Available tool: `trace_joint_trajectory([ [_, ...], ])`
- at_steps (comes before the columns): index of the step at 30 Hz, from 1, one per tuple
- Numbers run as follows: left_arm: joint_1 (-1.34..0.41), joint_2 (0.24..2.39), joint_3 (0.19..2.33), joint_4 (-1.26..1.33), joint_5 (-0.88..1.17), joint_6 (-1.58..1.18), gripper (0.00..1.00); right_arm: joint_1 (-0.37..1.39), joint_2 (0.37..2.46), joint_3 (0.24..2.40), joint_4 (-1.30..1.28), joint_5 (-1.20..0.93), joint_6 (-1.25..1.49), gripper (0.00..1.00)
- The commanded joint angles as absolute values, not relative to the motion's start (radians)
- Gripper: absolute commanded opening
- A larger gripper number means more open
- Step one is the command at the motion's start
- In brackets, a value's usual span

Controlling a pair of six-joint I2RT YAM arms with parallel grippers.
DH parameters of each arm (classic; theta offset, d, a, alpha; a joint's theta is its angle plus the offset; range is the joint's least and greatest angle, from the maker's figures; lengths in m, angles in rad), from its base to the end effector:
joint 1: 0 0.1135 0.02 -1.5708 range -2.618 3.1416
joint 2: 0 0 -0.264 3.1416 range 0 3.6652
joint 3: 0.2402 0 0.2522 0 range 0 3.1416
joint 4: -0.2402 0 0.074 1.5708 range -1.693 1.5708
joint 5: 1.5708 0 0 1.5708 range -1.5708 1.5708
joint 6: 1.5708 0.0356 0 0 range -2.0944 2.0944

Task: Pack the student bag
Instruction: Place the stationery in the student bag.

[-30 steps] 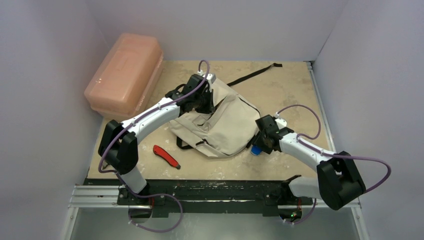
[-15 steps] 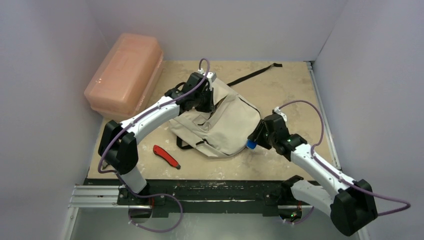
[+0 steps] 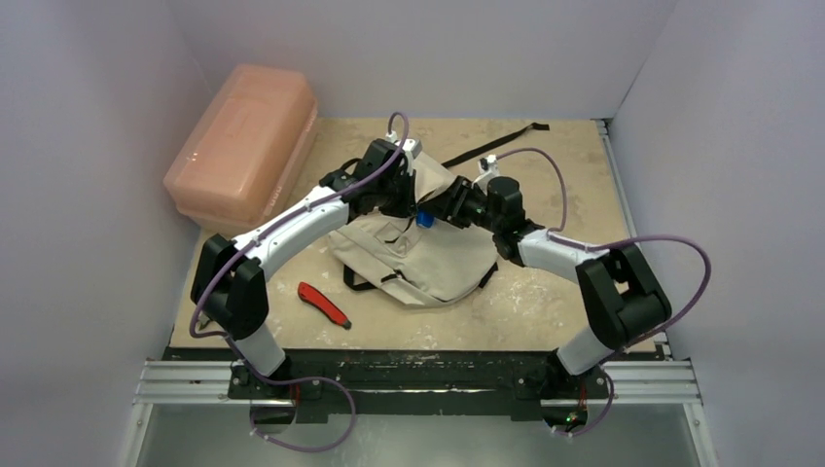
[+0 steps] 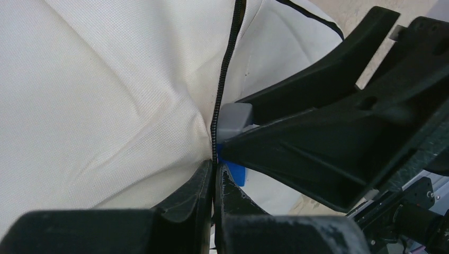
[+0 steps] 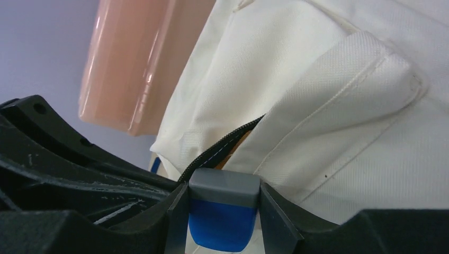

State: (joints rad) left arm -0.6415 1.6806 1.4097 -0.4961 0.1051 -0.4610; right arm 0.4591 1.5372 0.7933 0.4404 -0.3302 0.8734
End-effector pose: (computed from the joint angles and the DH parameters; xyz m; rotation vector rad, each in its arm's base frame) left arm 0.3020 -0.2303 0.2922 0.2732 2.4158 -0.6500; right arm 0.2950 0.1587 0.2234 0.1745 2.0402 1.1891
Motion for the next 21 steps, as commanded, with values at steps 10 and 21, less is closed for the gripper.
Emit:
trace_joint_trajectory([
  [10,-0.648,1.595,1.527,-0.461,0.14,-0.354,0.0,0.469,1.898,0.868,1.218,-0.417,1.082,0.0],
  [21,-0.648,1.62,1.563,-0.47,0.227,-0.366,0.0,0.499,2.041,1.013,1.188,-0.305,0.864,0.01],
])
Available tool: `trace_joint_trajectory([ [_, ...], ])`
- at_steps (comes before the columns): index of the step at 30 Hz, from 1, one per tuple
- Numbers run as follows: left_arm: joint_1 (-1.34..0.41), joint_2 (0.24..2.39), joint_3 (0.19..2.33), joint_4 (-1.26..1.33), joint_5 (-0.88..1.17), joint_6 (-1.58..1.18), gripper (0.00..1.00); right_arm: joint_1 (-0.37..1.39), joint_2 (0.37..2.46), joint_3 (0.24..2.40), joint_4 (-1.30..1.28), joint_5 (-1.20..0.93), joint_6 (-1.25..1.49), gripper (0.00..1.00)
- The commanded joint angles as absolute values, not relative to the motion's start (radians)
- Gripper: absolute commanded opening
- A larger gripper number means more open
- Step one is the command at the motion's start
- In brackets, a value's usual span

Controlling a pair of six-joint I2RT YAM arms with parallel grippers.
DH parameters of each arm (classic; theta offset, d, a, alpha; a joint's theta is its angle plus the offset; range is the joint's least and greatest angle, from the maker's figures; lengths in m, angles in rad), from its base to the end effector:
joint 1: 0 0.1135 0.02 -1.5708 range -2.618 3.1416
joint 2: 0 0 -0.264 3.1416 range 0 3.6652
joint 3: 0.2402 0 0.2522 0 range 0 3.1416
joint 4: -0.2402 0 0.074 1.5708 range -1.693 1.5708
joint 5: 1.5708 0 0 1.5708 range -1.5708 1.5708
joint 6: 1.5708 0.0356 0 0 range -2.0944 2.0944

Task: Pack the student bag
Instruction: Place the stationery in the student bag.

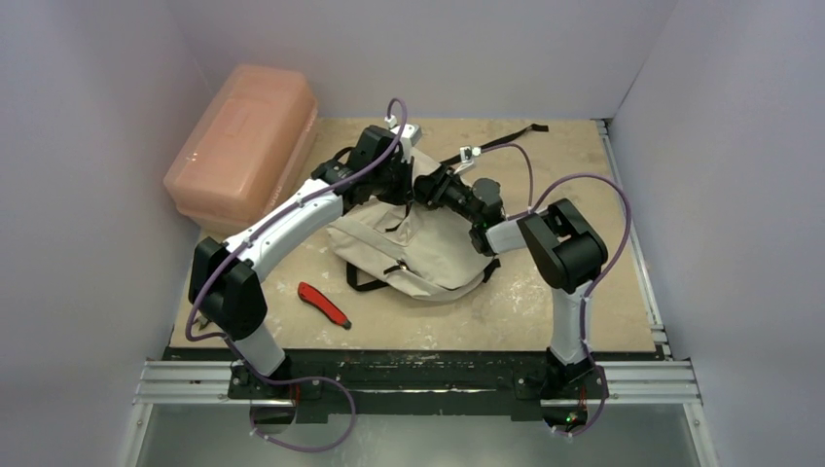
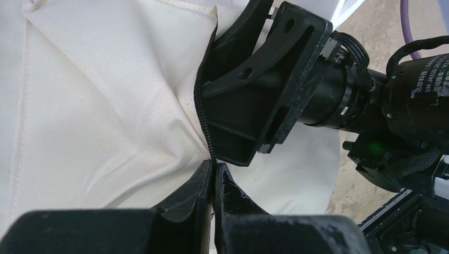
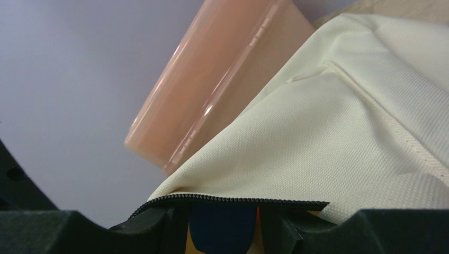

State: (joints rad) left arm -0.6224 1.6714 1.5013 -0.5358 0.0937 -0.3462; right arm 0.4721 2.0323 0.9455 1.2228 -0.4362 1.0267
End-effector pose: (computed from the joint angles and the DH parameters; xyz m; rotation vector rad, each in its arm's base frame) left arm 0.3079 -0.2251 0.3228 0.3736 2.3191 -0.6022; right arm 0.3583 0.1998 0.1754 0.0469 1.6429 1.5022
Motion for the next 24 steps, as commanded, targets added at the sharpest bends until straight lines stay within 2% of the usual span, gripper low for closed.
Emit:
trace_joint_trajectory([
  [1,-0.648,1.622,1.566,-0.487,0.203,-0.369,0.0,0.501,2.036,1.015,1.149,-0.274,0.819,0.04],
  [2,-0.647,1.626,1.572,-0.508,0.176,-0.375,0.0,0.5,2.03,1.017,1.111,-0.255,0.78,0.08],
  [4,-0.636,1.637,1.581,-0.546,0.139,-0.395,0.0,0.5,1.999,0.999,1.051,-0.224,0.74,0.24],
  [6,-0.615,1.641,1.57,-0.564,0.133,-0.43,0.0,0.498,1.946,0.964,0.979,-0.197,0.705,0.36],
  [10,-0.58,1.639,1.515,-0.545,0.155,-0.495,0.0,0.5,1.813,0.94,0.725,-0.186,0.671,0.53],
  [15,-0.568,1.635,1.48,-0.524,0.172,-0.521,0.0,0.499,1.701,1.005,0.345,-0.184,0.588,0.67],
  [17,-0.568,1.632,1.468,-0.515,0.178,-0.527,0.0,0.499,1.687,1.048,0.21,-0.179,0.549,0.69],
  [24,-0.568,1.631,1.451,-0.51,0.204,-0.543,0.0,0.498,1.538,1.0,0.054,-0.145,0.493,0.76],
])
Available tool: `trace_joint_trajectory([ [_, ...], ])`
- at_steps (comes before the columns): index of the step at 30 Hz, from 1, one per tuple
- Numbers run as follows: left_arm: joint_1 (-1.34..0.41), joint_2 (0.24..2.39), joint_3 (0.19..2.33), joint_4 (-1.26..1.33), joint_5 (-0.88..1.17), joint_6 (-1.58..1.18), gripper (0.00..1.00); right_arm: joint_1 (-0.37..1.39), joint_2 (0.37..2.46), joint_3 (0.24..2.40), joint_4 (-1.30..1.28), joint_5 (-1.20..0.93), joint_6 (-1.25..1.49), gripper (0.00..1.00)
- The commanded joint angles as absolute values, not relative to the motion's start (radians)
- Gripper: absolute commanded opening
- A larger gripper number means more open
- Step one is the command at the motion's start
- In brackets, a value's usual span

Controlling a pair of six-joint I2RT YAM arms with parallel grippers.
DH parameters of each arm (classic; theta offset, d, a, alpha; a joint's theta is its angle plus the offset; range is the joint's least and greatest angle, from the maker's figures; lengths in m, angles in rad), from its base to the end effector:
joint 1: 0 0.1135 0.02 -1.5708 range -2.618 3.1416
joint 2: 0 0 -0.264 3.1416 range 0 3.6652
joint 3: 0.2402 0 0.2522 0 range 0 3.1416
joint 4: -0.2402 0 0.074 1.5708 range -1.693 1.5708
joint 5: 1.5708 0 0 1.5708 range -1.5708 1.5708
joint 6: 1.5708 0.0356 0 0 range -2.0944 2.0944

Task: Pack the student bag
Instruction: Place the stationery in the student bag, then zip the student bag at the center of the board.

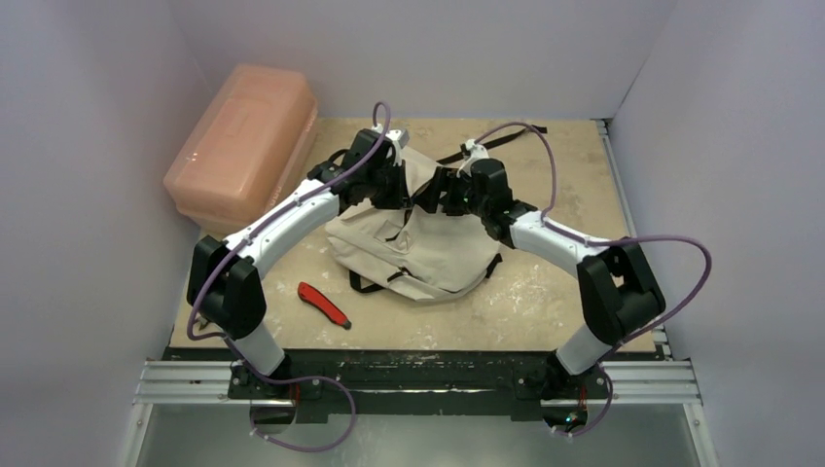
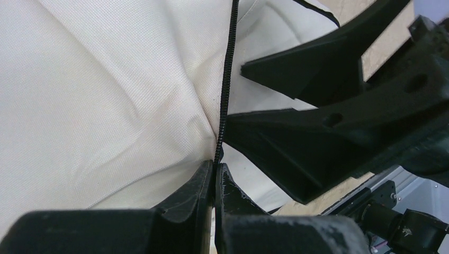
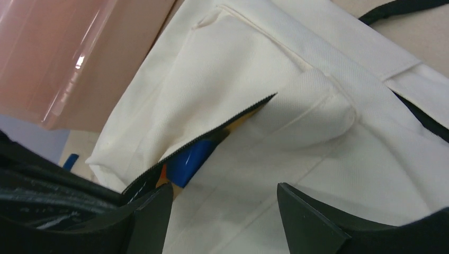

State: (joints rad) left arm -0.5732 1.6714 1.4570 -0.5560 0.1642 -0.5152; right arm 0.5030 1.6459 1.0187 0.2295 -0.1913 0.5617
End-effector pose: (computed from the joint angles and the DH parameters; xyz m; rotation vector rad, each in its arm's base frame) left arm 0.3135 -0.2093 0.3067 0.1560 2.4414 -0.7076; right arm 0.3242 0.1861 0.2394 -0.0710 2.0674 0.8670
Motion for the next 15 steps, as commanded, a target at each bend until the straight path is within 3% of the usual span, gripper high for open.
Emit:
trace_joint_trajectory([
  [1,-0.569,1.632,1.449,-0.512,0.207,-0.543,0.0,0.499,1.521,0.997,0.035,-0.139,0.488,0.76],
  [15,-0.567,1.804,1.536,-0.6,0.321,-0.557,0.0,0.448,1.472,0.975,0.092,-0.247,0.703,0.73],
])
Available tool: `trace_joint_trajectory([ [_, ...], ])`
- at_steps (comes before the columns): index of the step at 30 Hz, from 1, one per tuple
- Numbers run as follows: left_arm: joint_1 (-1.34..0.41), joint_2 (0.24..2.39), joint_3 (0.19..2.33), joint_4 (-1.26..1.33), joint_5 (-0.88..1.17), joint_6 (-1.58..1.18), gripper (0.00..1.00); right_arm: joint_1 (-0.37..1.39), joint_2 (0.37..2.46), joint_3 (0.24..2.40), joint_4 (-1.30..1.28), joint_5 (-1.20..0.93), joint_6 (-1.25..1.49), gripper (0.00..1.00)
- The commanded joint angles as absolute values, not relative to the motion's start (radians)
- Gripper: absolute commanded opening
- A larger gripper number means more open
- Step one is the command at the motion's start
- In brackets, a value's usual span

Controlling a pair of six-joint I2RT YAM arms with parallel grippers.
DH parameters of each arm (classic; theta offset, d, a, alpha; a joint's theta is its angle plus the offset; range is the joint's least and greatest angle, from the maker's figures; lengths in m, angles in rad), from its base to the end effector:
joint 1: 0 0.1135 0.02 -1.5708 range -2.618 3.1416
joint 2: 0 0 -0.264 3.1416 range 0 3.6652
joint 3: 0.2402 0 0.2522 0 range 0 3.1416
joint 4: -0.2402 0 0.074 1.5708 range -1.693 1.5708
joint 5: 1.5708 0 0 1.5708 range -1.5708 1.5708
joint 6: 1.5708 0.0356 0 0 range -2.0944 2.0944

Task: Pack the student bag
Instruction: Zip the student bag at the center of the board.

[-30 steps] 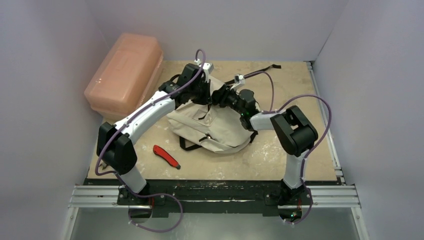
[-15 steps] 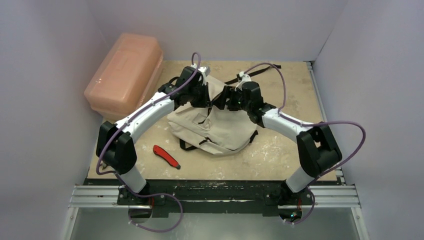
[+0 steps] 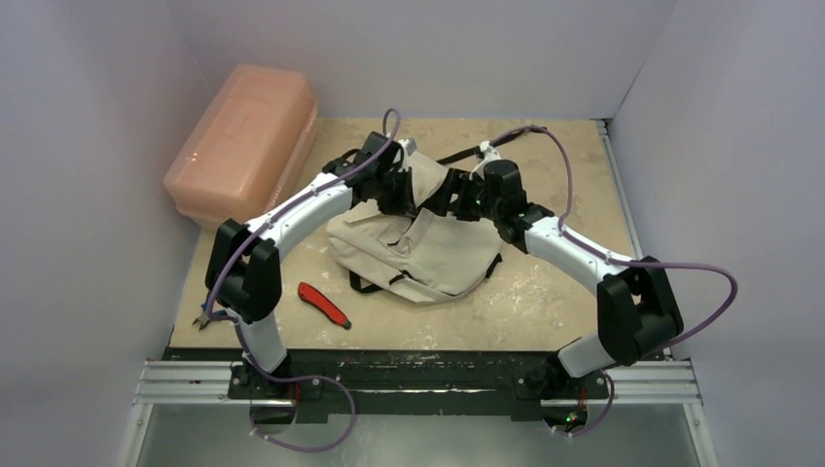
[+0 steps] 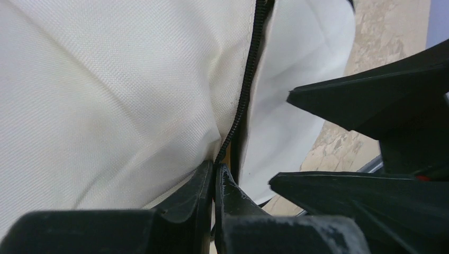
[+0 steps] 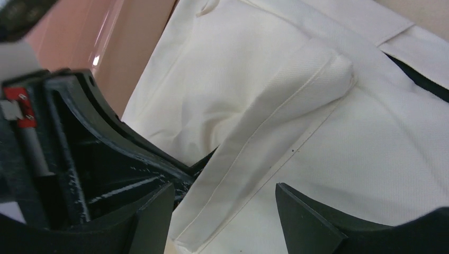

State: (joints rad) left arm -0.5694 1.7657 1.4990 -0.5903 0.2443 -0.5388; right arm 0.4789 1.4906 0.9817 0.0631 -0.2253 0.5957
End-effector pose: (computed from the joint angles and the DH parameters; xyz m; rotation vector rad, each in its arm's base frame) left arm 0.3274 -0.2198 0.2838 0.1559 2.5501 -0.7672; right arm 0.2982 0.1638 0.2628 -0.0272 2.1251 0.8901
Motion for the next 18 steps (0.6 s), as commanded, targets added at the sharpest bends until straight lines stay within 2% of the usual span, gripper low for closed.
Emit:
trace_joint_trajectory([
  [1,-0.567,1.802,1.528,-0.587,0.322,-0.564,0.0,0.437,1.483,0.989,0.071,-0.217,0.729,0.73],
  [9,-0.566,1.84,1.513,-0.591,0.397,-0.564,0.06,0.427,1.607,1.212,-0.14,-0.077,0.7,0.72],
  [13,-0.558,1.767,1.454,-0.551,0.425,-0.566,0.23,0.442,1.588,1.21,-0.139,-0.079,0.623,0.71],
  [15,-0.546,1.696,1.424,-0.54,0.426,-0.564,0.35,0.452,1.539,1.162,-0.12,-0.066,0.546,0.72],
  [18,-0.519,1.589,1.384,-0.546,0.411,-0.555,0.48,0.452,1.466,1.088,-0.087,-0.072,0.45,0.74],
])
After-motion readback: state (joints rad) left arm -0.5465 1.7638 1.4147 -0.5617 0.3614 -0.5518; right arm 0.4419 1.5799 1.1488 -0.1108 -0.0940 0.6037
